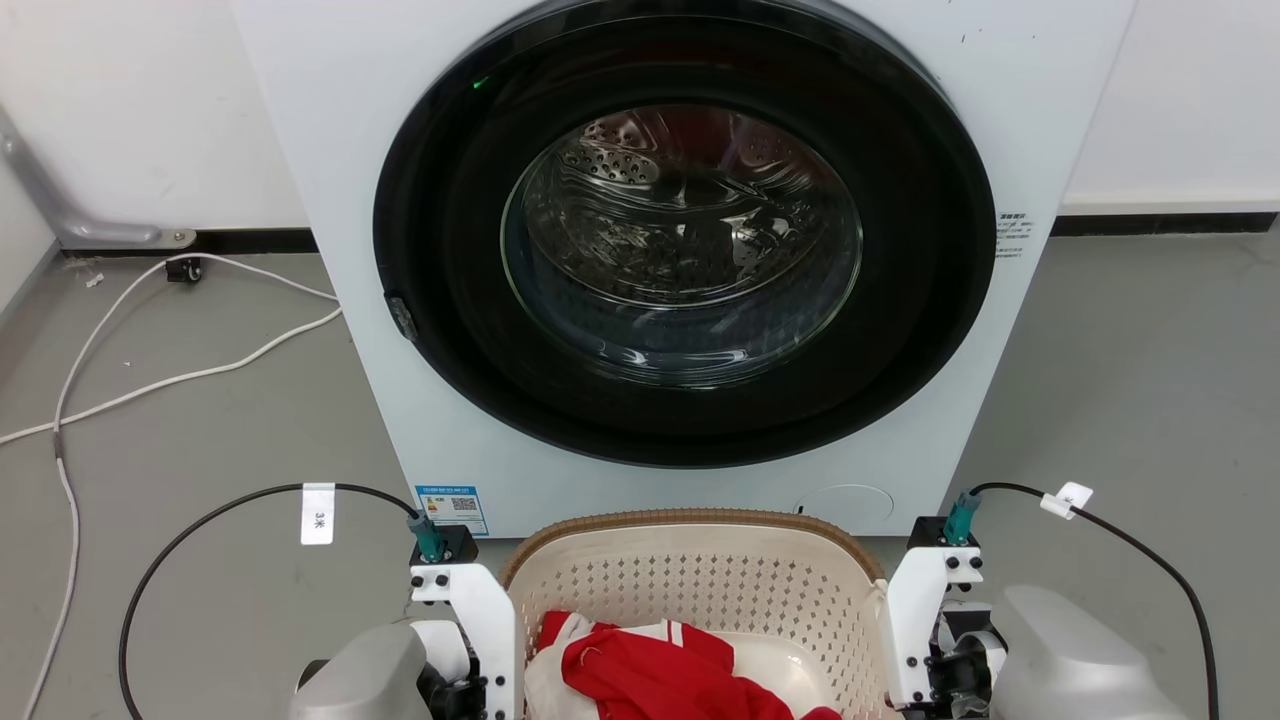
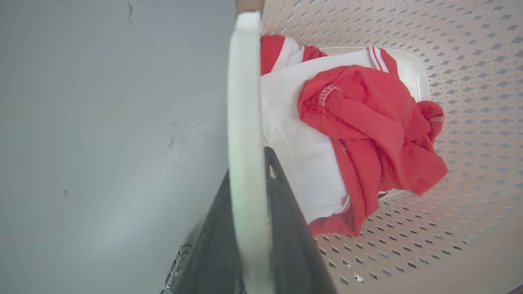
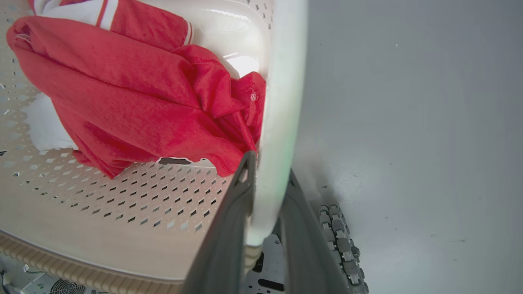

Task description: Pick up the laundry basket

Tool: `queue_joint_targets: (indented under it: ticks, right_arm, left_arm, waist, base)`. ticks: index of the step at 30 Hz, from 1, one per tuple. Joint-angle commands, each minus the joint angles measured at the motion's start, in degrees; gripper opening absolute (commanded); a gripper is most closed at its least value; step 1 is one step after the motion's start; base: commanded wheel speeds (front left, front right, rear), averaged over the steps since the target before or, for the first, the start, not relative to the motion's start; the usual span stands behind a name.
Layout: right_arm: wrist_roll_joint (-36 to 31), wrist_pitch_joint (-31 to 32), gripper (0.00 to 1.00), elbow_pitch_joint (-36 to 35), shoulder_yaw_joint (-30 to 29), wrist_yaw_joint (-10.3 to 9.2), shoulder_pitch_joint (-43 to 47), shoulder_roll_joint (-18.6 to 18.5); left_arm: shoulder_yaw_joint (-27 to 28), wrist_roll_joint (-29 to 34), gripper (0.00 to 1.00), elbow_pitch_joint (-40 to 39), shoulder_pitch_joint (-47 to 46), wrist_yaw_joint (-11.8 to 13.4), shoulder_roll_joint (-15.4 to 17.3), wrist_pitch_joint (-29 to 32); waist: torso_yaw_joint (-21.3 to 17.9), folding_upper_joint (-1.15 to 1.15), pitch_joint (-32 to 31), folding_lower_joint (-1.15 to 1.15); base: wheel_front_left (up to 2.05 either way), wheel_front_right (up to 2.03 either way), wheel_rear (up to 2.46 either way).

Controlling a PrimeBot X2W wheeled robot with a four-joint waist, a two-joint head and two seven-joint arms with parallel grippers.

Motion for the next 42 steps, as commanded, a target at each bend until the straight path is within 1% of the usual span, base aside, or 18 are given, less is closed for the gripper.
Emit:
queue_joint_targets:
  ticks: [1,25,42]
  right_arm:
    - [0.1,-0.4,0.0,-1.3,-0.4,0.97,-1.0,2.8]
    - [-1.9,-0.6,0.0,-1.3,-2.6,0.97,0.1,2.8]
    - [-2.1,-0.7,0.0,-1.3,-3.2,0.97,0.4,2.8]
  left_arm:
    - [-0.3,-0.7,0.0,-1.2,-0.2,-1.1,-2.8,-0.4]
    - [-2.4,-2.8,0.0,-0.7,-0.7,-1.1,-2.7,-1.1]
    - [-3.8,-4.2,0.0,-0.5,-0.9,-1.1,-2.7,-1.3]
  waist:
    - [0.0,0.0,0.0,0.0]
    - [0.1,0.0,0.0,0.0]
    - [0.1,0.0,0.0,0.0]
  base:
    - [0.0,0.0,0.0]
    - [0.0,0.0,0.0]
    - [0.0,0.0,0.0]
